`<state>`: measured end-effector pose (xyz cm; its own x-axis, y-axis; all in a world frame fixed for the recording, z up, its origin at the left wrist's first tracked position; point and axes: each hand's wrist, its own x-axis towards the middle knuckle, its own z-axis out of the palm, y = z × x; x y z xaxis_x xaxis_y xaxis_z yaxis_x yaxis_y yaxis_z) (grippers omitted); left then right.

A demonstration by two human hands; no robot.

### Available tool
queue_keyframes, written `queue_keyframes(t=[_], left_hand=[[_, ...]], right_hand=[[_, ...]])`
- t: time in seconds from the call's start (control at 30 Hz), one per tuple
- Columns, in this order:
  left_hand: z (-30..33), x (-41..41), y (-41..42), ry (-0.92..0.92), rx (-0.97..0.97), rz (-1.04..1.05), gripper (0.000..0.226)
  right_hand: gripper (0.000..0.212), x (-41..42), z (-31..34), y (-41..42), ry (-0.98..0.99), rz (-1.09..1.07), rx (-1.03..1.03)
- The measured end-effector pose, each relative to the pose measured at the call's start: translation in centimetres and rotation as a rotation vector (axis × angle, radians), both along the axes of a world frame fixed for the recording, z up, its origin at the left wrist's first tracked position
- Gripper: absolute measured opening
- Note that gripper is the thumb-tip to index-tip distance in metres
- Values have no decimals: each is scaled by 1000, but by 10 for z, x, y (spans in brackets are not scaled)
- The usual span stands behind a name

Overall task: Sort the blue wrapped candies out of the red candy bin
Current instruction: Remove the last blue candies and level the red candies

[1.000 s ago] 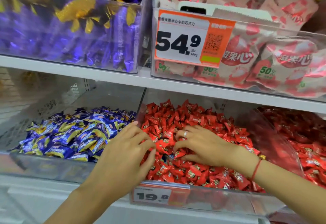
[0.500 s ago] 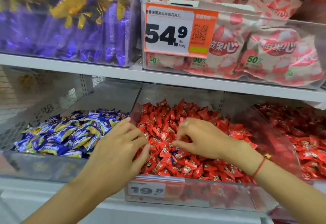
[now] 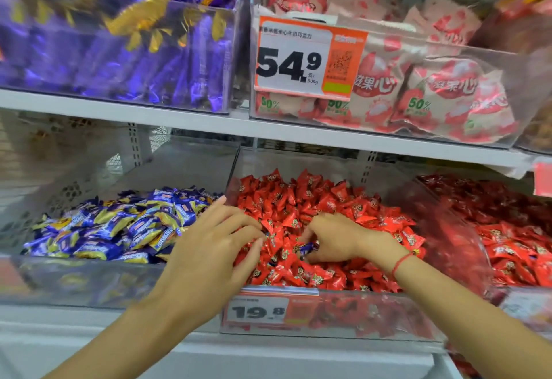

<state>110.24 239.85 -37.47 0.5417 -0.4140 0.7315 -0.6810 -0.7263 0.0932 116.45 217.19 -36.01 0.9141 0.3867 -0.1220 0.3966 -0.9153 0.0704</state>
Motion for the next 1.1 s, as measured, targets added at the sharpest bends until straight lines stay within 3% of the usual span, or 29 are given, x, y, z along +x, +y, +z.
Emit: queue_keyframes(t=[0.1,0.17,0.33,0.43,0.73,0.9,1.1], left_hand=[[1,-2,-1,17,-45,-24,25],[1,-4,-4,43,-55,-24,27],[8,-15,-28,143,-79,-52,41],[12,-13,-35,174,-75,-40,43],[14,-7,-39,210,-124,-28,33],[21,-14,-30,346,-434,-43,16],[25,-23,-30,467,-501,-85,31]], right_hand=[[24,-14,9,-11,69,13,308],[11,-26,17,-13,163,31,552],[11,-52,39,-8,338,86,851],[5,-57,41,-8,425,42,947],[41,-60,39,-3,465,-187,1111],[25,-58,42,-11,379,-302,1199],[27,-62,42,6,310,-282,1621]])
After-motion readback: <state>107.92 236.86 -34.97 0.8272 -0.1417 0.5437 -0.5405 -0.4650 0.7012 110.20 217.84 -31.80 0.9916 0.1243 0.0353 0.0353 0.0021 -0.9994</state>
